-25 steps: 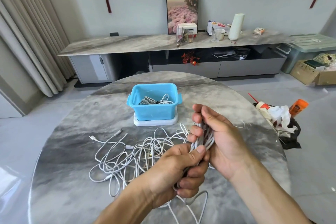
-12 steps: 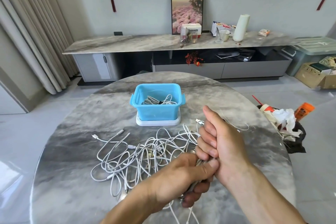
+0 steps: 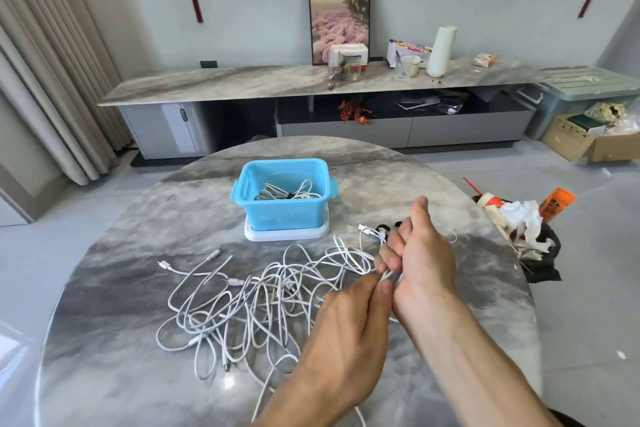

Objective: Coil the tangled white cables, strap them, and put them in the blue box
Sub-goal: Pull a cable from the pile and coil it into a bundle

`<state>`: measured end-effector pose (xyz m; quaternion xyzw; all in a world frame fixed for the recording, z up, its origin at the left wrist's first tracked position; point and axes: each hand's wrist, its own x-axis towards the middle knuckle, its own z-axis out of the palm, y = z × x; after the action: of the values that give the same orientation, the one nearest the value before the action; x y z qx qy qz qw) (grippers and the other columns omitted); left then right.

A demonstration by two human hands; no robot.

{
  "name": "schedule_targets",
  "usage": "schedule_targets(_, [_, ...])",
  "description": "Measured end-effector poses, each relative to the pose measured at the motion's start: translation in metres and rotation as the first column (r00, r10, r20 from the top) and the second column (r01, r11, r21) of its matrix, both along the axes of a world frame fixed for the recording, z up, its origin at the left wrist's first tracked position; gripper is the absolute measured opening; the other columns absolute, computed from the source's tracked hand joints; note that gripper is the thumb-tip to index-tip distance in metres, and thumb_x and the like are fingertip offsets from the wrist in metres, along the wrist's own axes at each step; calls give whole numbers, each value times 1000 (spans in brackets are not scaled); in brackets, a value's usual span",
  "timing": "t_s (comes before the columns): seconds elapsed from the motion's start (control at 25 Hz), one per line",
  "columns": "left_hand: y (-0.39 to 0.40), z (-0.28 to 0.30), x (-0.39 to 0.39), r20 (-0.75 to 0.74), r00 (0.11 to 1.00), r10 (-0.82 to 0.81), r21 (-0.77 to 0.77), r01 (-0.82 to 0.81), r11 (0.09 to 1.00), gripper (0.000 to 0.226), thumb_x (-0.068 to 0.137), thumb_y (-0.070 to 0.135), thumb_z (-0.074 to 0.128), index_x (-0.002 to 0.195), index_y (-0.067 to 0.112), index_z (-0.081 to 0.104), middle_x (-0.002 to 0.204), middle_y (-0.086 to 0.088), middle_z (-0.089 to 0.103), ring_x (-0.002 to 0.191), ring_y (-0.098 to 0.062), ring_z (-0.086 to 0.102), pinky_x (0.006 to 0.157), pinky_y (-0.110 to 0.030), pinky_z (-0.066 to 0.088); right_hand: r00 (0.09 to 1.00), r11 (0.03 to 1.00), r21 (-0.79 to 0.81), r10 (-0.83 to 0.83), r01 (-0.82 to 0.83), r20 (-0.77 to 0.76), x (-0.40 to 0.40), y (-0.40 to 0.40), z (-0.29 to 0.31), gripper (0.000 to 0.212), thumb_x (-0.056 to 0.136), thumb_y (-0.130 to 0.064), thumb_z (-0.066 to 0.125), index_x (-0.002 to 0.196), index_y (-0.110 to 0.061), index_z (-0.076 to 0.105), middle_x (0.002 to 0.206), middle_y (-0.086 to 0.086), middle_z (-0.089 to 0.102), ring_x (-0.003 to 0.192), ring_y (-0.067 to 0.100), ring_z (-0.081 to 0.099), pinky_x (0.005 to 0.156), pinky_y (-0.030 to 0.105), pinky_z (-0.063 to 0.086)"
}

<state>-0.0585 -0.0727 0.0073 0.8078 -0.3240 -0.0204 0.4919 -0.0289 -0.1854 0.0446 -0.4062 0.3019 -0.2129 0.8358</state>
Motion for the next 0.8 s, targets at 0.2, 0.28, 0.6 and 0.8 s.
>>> schedule_targets(0.2, [20, 17, 15, -692, 702, -168, -137, 101, 985, 35, 102, 37, 46, 78, 16, 57, 61, -1, 52, 46, -11, 37, 43, -21, 25, 971, 959, -160, 238, -232, 18, 4, 9, -9, 62, 98, -56, 43, 52, -19, 24, 44, 0, 19, 28, 11, 19, 34, 19, 23])
schedule_targets(0.28, [21, 19, 12, -717, 673, -184, -164, 93, 982, 36, 103, 39, 44, 80, 14, 55, 57, 3, 46, 43, -8, 32, 41, -19, 22, 966, 951, -192, 255, -242, 42, 3, 12, -8, 61, 97, -56, 44, 53, -19, 25, 44, 1, 19, 28, 11, 20, 34, 19, 24])
schedule_targets(0.6, [34, 45, 33, -653, 751, -100, -409, -239, 881, 33, 103, 35, 39, 82, 11, 46, 55, 3, 24, 42, -8, 20, 40, -17, 19, 548, 607, -128, 774, -784, 316, -13, 34, -16, 71, 88, -70, 45, 131, -15, 58, 111, 15, 65, 94, 28, 61, 75, 37, 47])
schedule_targets(0.8, [57, 59, 57, -630, 776, -26, -559, -430, 709, 35, 104, 37, 38, 79, 14, 47, 54, 3, 25, 42, -10, 19, 41, -22, 23, 387, 224, -485, 883, -845, -267, -15, 38, -24, 23, 86, -31, 74, 102, -17, 65, 75, 12, 69, 68, 24, 65, 81, 31, 47])
